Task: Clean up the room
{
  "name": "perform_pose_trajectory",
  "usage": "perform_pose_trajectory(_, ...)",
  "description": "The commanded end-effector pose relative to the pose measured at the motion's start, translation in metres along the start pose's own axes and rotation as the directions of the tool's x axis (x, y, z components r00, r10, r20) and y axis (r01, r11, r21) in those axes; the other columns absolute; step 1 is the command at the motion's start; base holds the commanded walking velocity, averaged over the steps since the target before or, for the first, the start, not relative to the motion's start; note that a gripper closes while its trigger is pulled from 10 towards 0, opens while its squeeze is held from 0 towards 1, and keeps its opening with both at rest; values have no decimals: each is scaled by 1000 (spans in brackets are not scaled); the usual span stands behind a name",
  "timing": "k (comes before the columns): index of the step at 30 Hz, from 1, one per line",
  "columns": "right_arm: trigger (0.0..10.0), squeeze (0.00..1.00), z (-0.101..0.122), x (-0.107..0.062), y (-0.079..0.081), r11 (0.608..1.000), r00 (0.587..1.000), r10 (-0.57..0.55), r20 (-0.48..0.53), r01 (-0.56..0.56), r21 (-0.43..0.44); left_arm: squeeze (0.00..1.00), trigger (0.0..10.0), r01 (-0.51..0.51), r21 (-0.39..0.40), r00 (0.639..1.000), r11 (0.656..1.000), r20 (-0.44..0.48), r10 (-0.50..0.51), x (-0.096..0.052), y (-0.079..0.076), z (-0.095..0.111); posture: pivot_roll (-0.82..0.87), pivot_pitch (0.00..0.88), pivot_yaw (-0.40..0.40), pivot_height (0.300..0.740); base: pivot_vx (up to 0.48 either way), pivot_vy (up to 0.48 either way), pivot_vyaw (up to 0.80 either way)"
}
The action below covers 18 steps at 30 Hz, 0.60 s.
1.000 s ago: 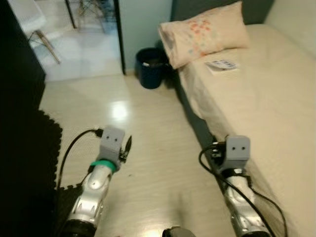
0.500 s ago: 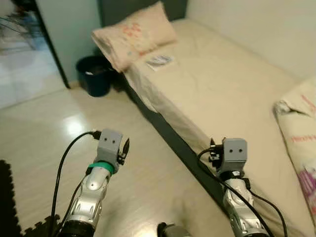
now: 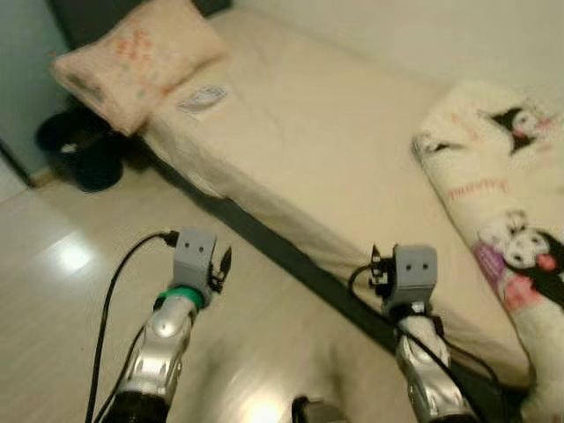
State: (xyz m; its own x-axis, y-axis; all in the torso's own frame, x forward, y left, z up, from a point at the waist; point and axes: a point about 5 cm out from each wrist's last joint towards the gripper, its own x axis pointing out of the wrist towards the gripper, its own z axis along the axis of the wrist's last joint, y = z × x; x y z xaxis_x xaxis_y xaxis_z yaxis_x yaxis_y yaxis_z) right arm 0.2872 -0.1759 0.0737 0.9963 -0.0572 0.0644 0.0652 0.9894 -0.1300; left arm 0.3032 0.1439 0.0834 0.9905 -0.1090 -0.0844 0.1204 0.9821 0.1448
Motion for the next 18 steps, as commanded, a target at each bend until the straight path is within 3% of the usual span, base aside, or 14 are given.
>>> perform_pose_trajectory(1, 10000, 0, -5, -4, 0, 1000, 1000, -4, -22, 4, -2, 0, 10000, 3, 12, 1000, 1000, -14, -2, -1, -2, -5, -156, 48, 59, 725, 0, 0, -800)
perform_pose_trajectory(18, 10000, 0, -4, -3, 1, 1000, 1000, -4, -16, 4, 6, 0, 10000, 26, 25, 999, 999, 23, -26, 4, -7, 5, -158, 50, 60, 725, 0, 0, -800)
